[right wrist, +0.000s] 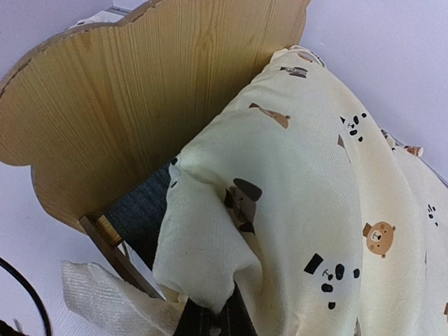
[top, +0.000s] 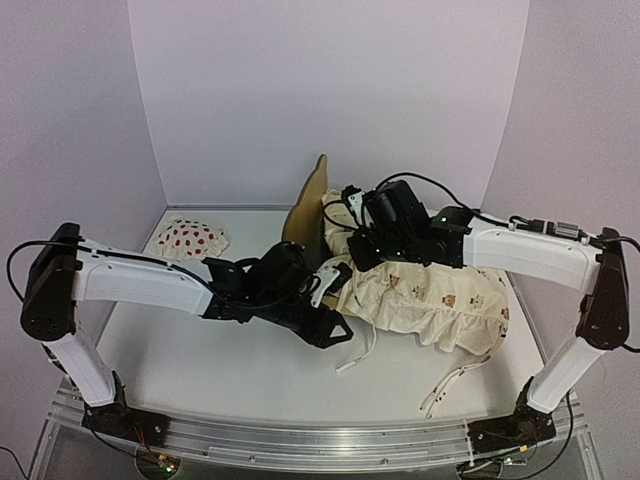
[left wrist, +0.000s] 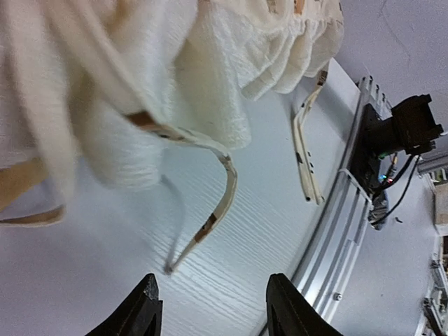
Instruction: Set up the pet bed
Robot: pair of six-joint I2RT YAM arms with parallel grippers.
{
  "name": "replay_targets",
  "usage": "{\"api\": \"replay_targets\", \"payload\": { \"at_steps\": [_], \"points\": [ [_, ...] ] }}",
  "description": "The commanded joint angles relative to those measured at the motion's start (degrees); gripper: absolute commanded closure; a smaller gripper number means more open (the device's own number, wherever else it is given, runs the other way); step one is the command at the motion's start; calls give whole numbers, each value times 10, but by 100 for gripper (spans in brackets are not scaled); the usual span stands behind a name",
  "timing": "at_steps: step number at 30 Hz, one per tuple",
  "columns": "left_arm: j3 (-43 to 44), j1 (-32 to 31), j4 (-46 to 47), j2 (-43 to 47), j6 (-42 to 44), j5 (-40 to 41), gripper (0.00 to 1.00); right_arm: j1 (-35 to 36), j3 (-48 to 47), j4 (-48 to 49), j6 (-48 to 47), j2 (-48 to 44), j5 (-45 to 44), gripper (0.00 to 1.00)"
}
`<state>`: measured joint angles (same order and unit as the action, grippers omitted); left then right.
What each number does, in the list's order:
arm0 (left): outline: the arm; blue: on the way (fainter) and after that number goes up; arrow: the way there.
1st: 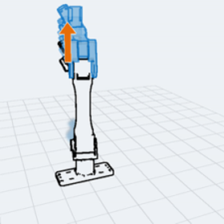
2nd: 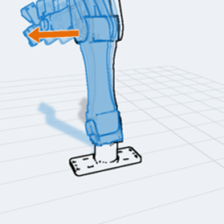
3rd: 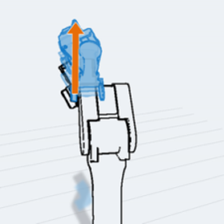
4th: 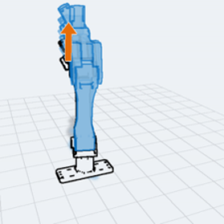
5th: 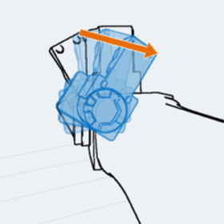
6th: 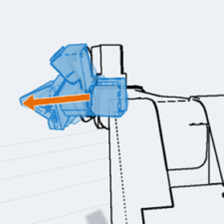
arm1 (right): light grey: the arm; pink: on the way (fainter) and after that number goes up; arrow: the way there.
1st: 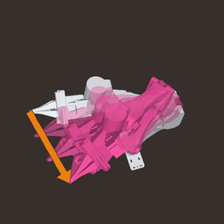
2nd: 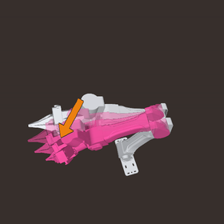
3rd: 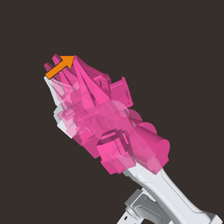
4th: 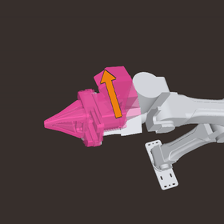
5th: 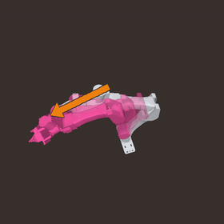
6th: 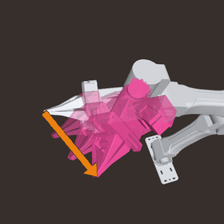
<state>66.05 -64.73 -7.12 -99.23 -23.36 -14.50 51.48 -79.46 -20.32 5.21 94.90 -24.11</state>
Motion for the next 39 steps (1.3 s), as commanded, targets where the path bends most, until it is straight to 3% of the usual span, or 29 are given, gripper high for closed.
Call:
{"api": "replay_targets", "payload": {
  "at_steps": [1,6,12,29,33,39],
  "points": [
    [-11,2,-53,105,39,135,48,-2,22,17,-17,-54,16,100],
    [-35,2,-60,127,84,230,50,-3,32,17,-18,-78,13,100],
    [-25,4,-11,96,151,267,52,-4,23,18,-29,-85,-3,100],
    [80,15,55,-67,231,186,56,-11,18,25,-47,-88,-10,100],
    [72,19,94,-77,233,190,66,-13,22,26,-47,-93,-12,100],
    [76,24,117,-96,233,213,97,-14,24,26,-47,-97,-12,100]
  ]
}}
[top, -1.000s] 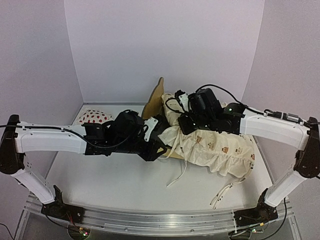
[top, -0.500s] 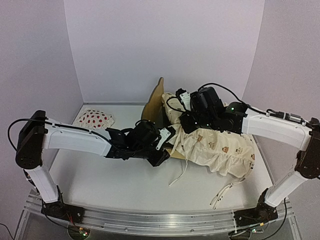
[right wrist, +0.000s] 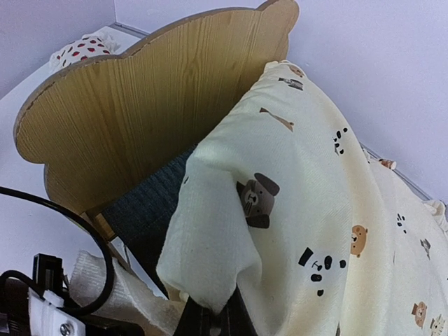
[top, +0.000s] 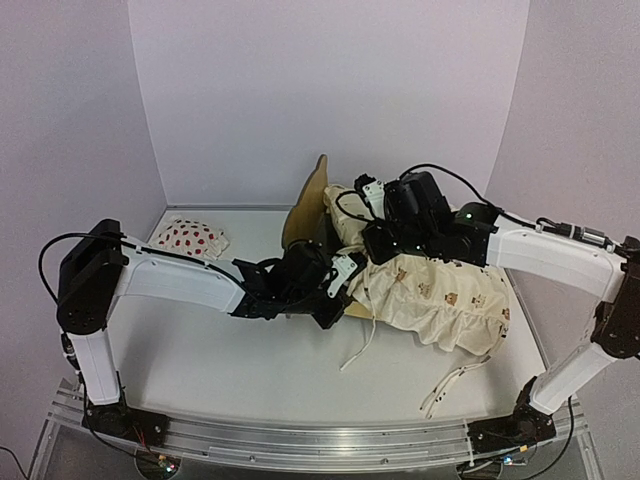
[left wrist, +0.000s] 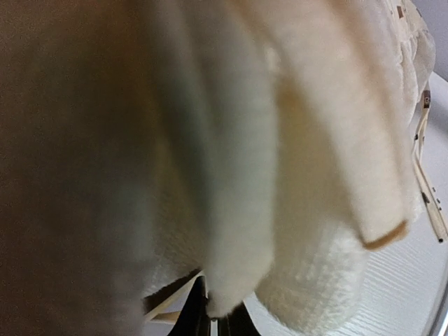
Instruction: Set up the pet bed
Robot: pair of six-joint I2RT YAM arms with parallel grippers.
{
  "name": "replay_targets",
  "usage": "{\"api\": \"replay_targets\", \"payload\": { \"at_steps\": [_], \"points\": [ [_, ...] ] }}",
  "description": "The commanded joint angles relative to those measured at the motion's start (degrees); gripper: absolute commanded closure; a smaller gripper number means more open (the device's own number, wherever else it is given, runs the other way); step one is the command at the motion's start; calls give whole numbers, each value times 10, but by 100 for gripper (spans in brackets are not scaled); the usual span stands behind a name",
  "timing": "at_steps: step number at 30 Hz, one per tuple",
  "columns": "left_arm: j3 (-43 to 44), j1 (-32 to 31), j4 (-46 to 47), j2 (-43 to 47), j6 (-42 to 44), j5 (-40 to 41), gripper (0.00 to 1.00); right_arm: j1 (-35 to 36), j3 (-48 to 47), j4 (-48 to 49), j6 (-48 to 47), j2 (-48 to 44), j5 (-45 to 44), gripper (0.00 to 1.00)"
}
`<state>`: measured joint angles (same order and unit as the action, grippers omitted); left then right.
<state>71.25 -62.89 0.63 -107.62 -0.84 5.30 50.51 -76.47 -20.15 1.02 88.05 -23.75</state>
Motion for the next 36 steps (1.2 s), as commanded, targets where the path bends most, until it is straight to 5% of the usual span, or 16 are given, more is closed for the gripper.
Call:
{"api": "replay_targets", "payload": {
  "at_steps": [1,18,36],
  "points": [
    [27,5,35,-9,8,15,100,-4,-6,24,-5,-29,-17,100],
    [157,5,-114,65,17,97,100,-5,-79,26,-38,6,-68,100],
    [202,5,-82,46,94,179,100,-4,-87,26,-30,12,-82,100]
  ]
}}
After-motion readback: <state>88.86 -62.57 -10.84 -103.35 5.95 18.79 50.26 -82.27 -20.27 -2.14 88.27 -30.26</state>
